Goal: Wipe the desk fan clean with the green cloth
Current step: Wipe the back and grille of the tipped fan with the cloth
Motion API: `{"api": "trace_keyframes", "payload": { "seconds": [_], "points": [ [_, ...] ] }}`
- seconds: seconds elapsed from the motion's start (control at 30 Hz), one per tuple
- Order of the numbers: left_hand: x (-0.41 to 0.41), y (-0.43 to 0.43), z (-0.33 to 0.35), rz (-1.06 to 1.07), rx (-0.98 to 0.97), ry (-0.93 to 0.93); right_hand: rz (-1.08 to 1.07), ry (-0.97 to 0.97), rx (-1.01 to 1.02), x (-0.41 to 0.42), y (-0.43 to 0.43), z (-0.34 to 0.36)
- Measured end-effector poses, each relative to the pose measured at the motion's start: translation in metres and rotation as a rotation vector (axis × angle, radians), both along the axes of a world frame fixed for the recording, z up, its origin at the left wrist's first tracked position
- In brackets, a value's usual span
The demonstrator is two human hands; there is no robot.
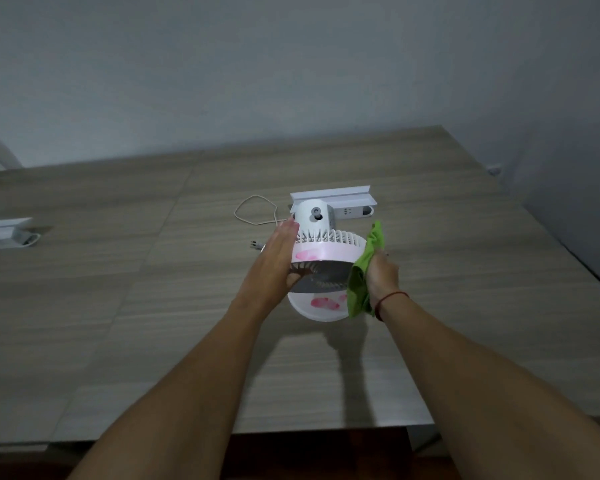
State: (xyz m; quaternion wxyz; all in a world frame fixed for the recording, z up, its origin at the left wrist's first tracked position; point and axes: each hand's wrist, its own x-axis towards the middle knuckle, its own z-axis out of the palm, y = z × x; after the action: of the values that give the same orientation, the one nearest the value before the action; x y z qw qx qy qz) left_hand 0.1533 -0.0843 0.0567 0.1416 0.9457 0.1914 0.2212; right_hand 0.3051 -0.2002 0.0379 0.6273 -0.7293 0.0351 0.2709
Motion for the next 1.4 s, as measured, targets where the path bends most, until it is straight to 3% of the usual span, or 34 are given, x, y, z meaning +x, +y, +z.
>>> {"api": "trace_keyframes", "payload": {
  "seconds": [0.1,0.2,0.27,0.33,0.4,0.57,0.63,0.77,0.9,0.97,1.07,1.2,1.3,1.4],
  "points": [
    [0.004,-0.005,0.007,0.009,-0.007,-0.005,-0.050,-0.366,-0.058,-0.020,0.007,0.027],
    [0.008,-0.006,0.009,0.019,-0.033,-0.011,0.142,-0.727,-0.093,-0.035,0.013,0.041],
    [0.008,-0.005,0.009,0.027,-0.046,-0.006,0.277,-0.824,-0.123,-0.034,0.012,0.038],
    [0.008,-0.006,0.007,0.040,-0.030,-0.007,0.290,-0.826,-0.093,-0.026,0.008,0.028],
    [0.008,-0.007,0.007,0.048,-0.009,-0.005,0.219,-0.706,-0.026,-0.018,0.003,0.023],
    [0.007,0.002,0.000,0.045,-0.006,0.012,0.077,0.172,0.167,0.013,-0.003,-0.019],
    [0.008,0.002,0.000,0.038,-0.021,0.017,0.069,0.240,0.237,0.023,0.002,-0.048],
    [0.007,-0.004,0.008,0.060,-0.055,-0.008,0.017,0.135,0.168,0.003,-0.003,-0.007],
    [0.009,-0.009,0.013,0.109,-0.088,0.014,0.066,-0.366,0.084,-0.010,-0.004,0.017],
    [0.012,-0.007,0.007,0.135,-0.125,0.024,0.225,-0.657,0.042,-0.019,-0.007,0.024],
    [0.014,-0.004,0.019,0.107,-0.169,0.109,0.463,-0.857,-0.059,-0.028,-0.006,0.034],
    [0.012,-0.015,0.067,0.042,-0.208,0.303,0.535,-0.807,0.017,-0.031,-0.011,0.047],
    [0.021,-0.032,0.082,0.133,-0.211,0.215,0.483,-0.620,0.140,-0.023,-0.016,0.055],
    [0.037,-0.043,0.073,0.251,-0.146,0.108,0.440,-0.501,0.133,-0.014,-0.018,0.057]
  ]
}}
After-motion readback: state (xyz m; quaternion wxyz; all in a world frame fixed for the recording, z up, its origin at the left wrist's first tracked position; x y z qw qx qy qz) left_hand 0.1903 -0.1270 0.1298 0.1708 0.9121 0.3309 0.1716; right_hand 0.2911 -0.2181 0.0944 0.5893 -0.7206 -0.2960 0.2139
